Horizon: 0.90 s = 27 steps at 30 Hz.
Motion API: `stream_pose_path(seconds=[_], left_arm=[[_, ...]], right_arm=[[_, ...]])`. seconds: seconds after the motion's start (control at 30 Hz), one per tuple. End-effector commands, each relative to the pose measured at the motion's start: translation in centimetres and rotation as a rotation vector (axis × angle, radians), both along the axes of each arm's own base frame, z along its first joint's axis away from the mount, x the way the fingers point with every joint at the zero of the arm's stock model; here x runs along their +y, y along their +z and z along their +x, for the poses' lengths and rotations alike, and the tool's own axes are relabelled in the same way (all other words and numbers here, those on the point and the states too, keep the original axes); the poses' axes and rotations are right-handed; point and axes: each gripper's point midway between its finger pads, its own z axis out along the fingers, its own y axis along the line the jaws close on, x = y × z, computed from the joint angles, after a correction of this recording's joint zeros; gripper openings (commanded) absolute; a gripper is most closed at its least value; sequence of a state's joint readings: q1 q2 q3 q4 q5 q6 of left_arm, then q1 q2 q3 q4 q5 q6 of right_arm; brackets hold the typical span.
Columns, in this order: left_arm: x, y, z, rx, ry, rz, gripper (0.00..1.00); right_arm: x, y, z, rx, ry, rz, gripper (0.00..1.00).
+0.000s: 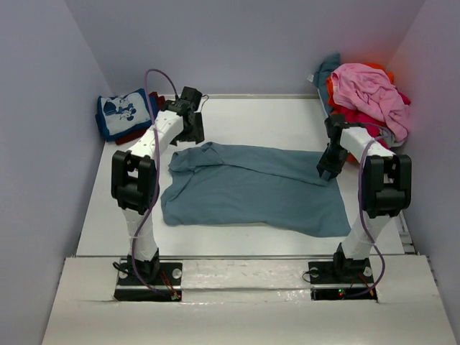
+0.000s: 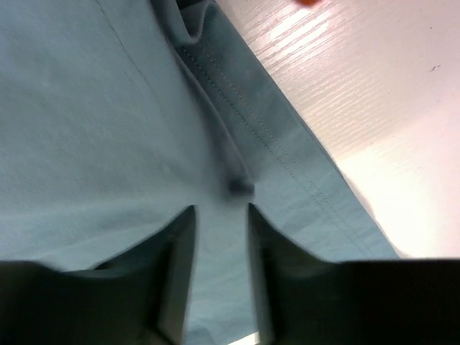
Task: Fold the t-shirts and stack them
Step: Fold the flattened tshirt in 1/3 of the way
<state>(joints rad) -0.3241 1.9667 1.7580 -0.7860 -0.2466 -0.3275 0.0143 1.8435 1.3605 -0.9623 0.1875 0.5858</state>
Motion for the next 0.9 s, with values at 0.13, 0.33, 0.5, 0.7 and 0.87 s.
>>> stream_pose_path(seconds=[0.13, 0.33, 0.5, 0.7, 0.87], left_arm=[[-0.5, 0.1, -0.4, 0.004, -0.035, -0.015, 0.8], [-4.0, -1.1, -0.9, 0.034, -0.143, -0.04, 0.79], [-6.2, -2.5, -1.0, 0.056, -0.188, -0.035, 0.79], [-6.7, -4.7, -1.8, 0.102, -0.187, -0.04, 0.79], [-6.9, -5.1, -2.2, 0.108, -0.193, -0.034, 0.79]], right_arm=[[0.0, 2.1, 1.0, -0.058, 0.002, 0.018, 0.64], [1.7, 3.4, 3.6, -0.124, 0.054, 0.088, 0.64], [3.5, 2.3, 5.3, -0.102, 0.122, 0.107, 0.64], [5.5, -0.4, 5.6, -0.036, 0.177, 0.138, 0.62], [7.0, -1.8, 4.8, 0.0, 0.207, 0.161, 0.62]])
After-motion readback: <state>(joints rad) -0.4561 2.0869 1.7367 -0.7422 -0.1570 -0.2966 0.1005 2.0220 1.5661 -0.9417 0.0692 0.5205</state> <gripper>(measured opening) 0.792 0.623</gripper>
